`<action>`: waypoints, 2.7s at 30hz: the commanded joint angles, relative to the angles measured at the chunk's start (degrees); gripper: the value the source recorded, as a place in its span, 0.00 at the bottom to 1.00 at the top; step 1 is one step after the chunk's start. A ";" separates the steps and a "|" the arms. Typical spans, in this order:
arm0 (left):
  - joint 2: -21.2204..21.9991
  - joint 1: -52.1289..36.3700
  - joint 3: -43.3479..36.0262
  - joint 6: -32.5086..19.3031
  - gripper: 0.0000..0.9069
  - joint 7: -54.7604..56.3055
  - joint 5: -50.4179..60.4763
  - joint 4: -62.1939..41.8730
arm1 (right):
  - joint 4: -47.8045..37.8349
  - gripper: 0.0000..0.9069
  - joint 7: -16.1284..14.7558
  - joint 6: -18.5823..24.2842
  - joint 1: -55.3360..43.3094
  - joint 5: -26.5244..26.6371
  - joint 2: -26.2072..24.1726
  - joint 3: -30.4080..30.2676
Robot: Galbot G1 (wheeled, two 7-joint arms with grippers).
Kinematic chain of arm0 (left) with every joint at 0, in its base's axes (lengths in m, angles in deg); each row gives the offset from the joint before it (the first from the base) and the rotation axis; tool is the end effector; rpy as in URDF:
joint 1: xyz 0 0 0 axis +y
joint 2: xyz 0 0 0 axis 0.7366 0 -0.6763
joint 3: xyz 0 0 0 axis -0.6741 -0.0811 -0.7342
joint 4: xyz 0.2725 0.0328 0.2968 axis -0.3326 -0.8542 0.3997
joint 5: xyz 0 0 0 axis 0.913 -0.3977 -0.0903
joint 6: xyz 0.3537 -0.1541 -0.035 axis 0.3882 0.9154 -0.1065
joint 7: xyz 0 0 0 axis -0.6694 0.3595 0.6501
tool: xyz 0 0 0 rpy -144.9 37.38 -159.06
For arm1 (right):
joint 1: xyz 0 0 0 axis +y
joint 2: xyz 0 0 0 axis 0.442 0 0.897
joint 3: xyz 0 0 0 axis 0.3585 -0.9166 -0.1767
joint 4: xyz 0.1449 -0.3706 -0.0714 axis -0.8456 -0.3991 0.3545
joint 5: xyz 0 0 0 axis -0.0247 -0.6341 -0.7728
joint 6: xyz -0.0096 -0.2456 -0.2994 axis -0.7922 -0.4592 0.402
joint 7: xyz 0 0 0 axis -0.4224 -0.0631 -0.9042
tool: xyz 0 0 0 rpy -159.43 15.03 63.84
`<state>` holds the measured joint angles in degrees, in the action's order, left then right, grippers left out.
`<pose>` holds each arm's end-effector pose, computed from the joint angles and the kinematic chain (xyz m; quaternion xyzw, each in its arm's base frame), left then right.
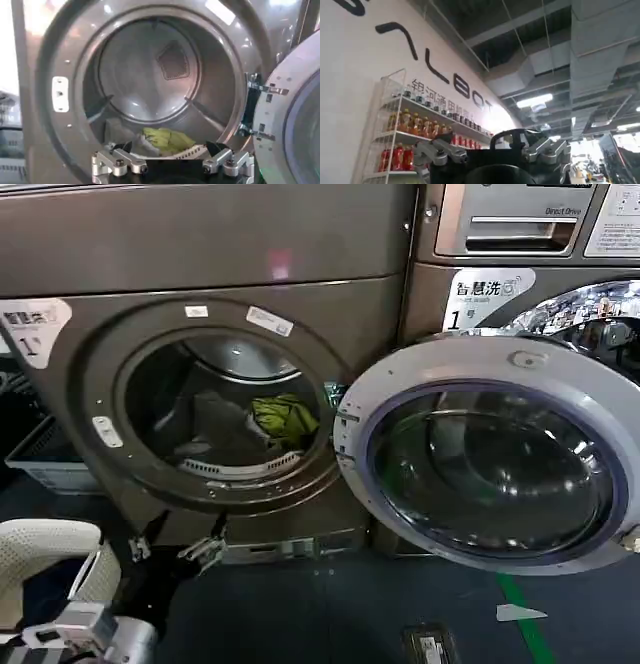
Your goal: Grasp the clothes from the dryer.
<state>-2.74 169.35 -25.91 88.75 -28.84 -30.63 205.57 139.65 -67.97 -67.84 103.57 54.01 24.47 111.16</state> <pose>0.1390 0.0291 -0.1777 -0.0457 -0.9952 0.0217 0.0839 -0.1488 -0.5102 0.0702 0.4886 0.8244 -0.1304 0.2542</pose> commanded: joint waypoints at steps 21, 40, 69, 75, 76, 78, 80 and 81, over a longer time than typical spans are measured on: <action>-6.22 -38.46 -4.96 -8.44 1.00 -0.24 -5.01 -35.45 | 6.59 1.00 0.24 -1.43 5.03 -1.32 3.84 5.49; -2.74 -66.07 -12.86 -12.14 1.00 1.40 0.15 -71.56 | 5.94 1.00 0.04 -1.41 5.71 -0.83 2.96 6.35; -0.49 -92.53 -18.71 -16.83 1.00 -21.88 13.21 -117.21 | 4.06 1.00 -1.88 0.42 4.60 -0.70 2.37 6.14; -1.98 -97.44 -27.71 -19.22 1.00 -35.19 19.24 -123.66 | 4.24 1.00 -1.86 0.46 5.00 -0.60 2.29 6.34; -2.00 -98.19 -29.90 -19.80 1.00 -36.40 20.71 -124.81 | 4.32 1.00 -1.86 0.44 5.02 -0.59 2.33 6.38; -1.82 -99.19 -32.17 -20.96 1.00 -38.41 25.02 -127.13 | 4.36 1.00 -1.85 0.44 5.07 -0.54 2.38 6.47; -2.23 -99.85 -36.46 -21.74 1.00 -41.06 27.60 -128.35 | 4.19 1.00 -1.89 0.50 5.30 -0.53 2.42 6.75; -2.45 -99.92 -37.97 -22.63 1.00 -42.08 29.32 -128.58 | 3.95 1.00 -1.88 0.51 5.46 -0.50 2.40 7.04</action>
<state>-3.94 74.25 -50.81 69.01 -56.52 -12.19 85.69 143.68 -69.84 -67.36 108.93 53.49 26.78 118.01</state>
